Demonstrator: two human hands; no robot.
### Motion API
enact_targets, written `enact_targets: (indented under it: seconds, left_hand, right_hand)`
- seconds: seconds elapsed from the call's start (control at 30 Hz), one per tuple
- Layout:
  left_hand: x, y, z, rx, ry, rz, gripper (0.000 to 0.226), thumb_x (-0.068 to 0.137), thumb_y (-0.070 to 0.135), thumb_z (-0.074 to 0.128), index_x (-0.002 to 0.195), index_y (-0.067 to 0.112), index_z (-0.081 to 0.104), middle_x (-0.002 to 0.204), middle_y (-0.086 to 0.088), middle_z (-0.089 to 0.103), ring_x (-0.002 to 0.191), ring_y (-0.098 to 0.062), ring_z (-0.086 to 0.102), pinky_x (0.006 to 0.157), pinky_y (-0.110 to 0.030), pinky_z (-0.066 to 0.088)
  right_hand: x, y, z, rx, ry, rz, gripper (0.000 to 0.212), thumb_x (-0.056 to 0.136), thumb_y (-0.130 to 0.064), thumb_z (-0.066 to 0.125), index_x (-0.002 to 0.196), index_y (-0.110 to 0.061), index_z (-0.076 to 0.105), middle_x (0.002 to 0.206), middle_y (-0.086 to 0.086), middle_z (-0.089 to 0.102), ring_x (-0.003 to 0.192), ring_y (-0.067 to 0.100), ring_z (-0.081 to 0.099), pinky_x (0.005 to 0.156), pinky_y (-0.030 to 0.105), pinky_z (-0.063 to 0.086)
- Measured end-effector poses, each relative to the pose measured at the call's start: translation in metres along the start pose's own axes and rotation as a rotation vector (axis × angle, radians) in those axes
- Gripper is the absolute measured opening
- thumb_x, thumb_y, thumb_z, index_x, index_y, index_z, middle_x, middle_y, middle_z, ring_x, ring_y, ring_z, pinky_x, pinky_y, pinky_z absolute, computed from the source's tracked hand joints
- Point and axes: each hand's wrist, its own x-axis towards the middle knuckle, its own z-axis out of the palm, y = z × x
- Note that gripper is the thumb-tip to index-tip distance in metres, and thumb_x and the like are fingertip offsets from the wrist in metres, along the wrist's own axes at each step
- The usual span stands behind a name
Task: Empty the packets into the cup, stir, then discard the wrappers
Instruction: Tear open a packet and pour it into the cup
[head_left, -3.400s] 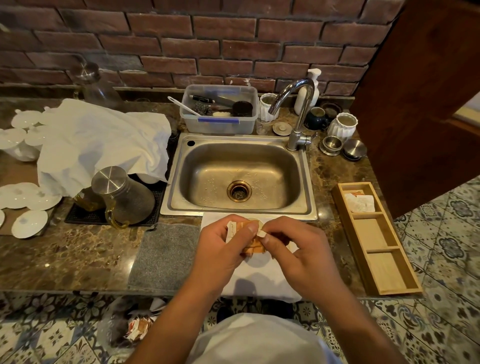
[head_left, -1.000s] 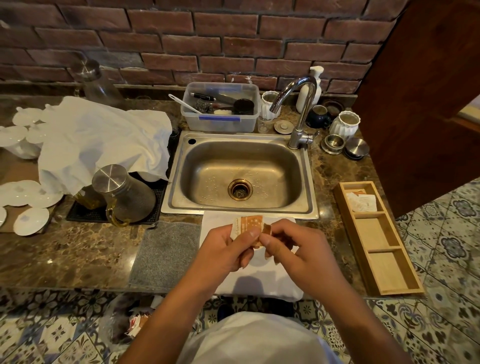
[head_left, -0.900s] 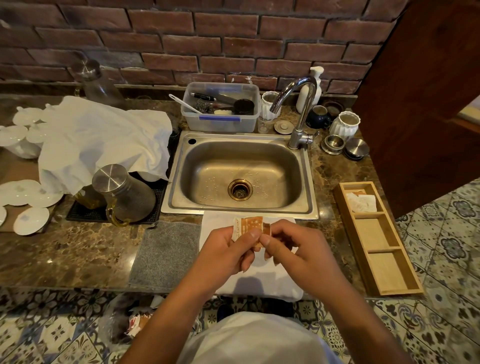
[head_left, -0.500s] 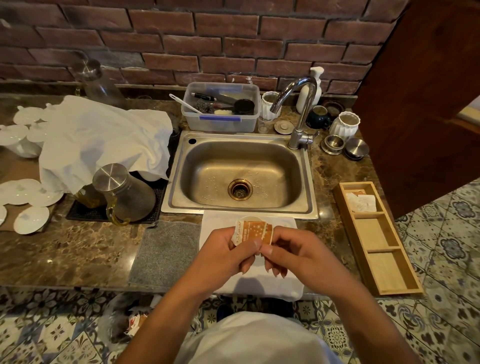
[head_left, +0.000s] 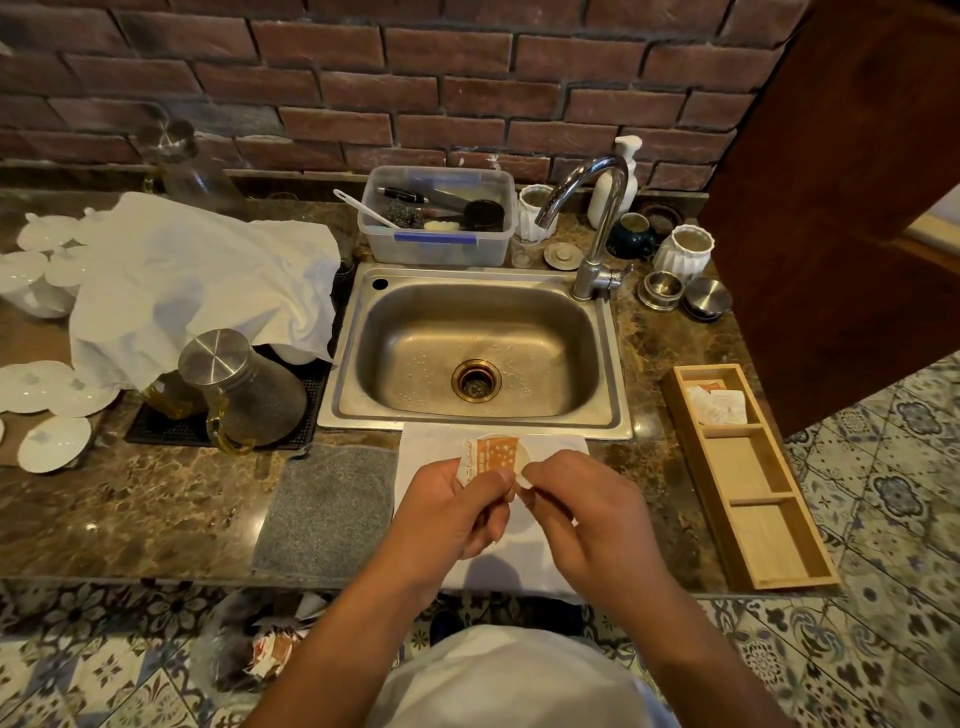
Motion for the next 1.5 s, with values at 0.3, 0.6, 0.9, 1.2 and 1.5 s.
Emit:
enact_targets:
  seconds: [0.3,0.6,0.9,1.2,1.5]
  left_hand:
    - [-0.003,0.000,-0.004,-0.015,-0.050,0.027,0.027,0.086,0.042,0.069,0.072,0.018,0.071,0.051,-0.006,0.058,0.037,-0.010,0.038,0.038,-0.015,0.029]
    - [-0.007,0.007,-0.007,0.052,-0.182,0.031,0.031,0.090,0.040,0.063,0.066,0.021,0.068,0.050,-0.001,0.056,0.039,-0.005,0.041,0.042,-0.014,0.030]
    - [-0.004,0.002,-0.007,-0.078,-0.143,-0.032,0.032,0.093,0.023,0.061,0.063,0.011,0.062,0.039,0.000,0.044,0.030,-0.007,0.028,0.036,-0.017,0.026]
    - [0.003,0.003,-0.006,-0.306,-0.058,-0.128,0.029,0.095,0.020,0.059,0.068,0.011,0.058,0.043,0.000,0.041,0.030,-0.007,0.029,0.034,-0.017,0.017]
    - [0.001,0.001,-0.006,-0.410,-0.257,-0.119,0.031,0.102,0.030,0.055,0.078,0.010,0.057,0.052,-0.004,0.040,0.036,-0.009,0.030,0.035,-0.019,0.026]
  right_hand:
    - [0.005,-0.007,-0.011,0.706,-0.199,0.432,0.016,0.095,-0.035,0.061,0.088,-0.023,0.069,0.077,0.003,0.074,0.065,0.014,0.068,0.062,0.027,0.054]
    - [0.007,-0.011,-0.015,0.844,-0.276,0.471,0.019,0.092,-0.037,0.064,0.093,-0.019,0.070,0.080,0.010,0.073,0.068,0.023,0.067,0.062,0.042,0.054]
    - [0.010,-0.009,-0.013,0.484,-0.185,0.219,0.010,0.097,-0.010,0.066,0.097,-0.016,0.075,0.083,-0.007,0.074,0.074,0.017,0.068,0.066,0.032,0.056]
    - [0.012,-0.017,0.002,0.856,0.209,0.587,0.018,0.093,-0.021,0.060,0.078,-0.015,0.068,0.071,0.006,0.070,0.061,0.014,0.062,0.054,0.025,0.051]
    - [0.004,0.046,-0.004,0.852,0.108,0.827,0.025,0.098,-0.021,0.066,0.079,-0.010,0.076,0.069,0.010,0.071,0.054,0.014,0.059,0.050,0.024,0.051]
